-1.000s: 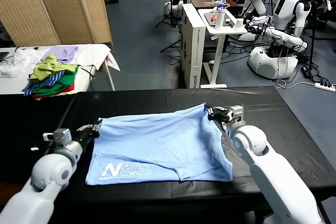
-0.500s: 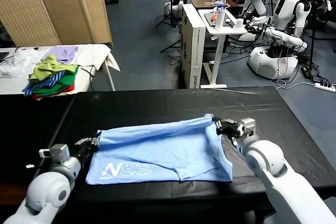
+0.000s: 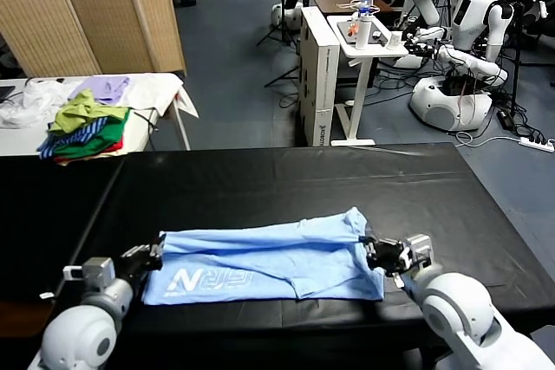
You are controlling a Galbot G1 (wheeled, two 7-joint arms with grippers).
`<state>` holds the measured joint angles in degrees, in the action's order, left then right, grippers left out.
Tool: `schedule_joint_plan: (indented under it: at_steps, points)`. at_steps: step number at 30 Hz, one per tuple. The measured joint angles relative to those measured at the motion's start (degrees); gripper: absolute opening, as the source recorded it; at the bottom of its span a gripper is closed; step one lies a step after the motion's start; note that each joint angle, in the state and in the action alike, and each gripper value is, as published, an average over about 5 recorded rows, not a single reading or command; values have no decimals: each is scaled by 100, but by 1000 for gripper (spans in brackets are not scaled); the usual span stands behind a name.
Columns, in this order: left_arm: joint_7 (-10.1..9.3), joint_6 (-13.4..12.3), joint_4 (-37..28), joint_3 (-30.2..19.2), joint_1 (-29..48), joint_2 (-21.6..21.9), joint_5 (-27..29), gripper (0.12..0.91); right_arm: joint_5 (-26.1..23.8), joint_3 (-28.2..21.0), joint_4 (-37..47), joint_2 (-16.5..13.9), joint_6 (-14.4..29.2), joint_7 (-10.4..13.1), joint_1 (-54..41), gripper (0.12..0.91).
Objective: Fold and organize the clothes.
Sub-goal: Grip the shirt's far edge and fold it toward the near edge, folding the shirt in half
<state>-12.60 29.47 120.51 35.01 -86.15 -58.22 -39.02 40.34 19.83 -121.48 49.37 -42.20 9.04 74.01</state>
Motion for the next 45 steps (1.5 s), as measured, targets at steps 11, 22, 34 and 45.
schedule_joint_plan:
  at_steps: [11, 22, 34, 45]
  points:
    - [45, -44, -47, 41, -147, -110, 190, 199, 1, -12, -98, 4, 0, -21, 156, 140]
    - [89, -93, -35, 69, -272, -231, 395, 199, 7, 31, -243, -15, 0, -4, 294, 140]
    - [93, -113, -16, 70, -357, -363, 575, 199, 55, 120, -361, -41, 0, -4, 440, 186]
    - [40, -95, 192, 226, -603, -553, 774, 681, 321, 424, -532, -19, 0, -138, 438, 820]
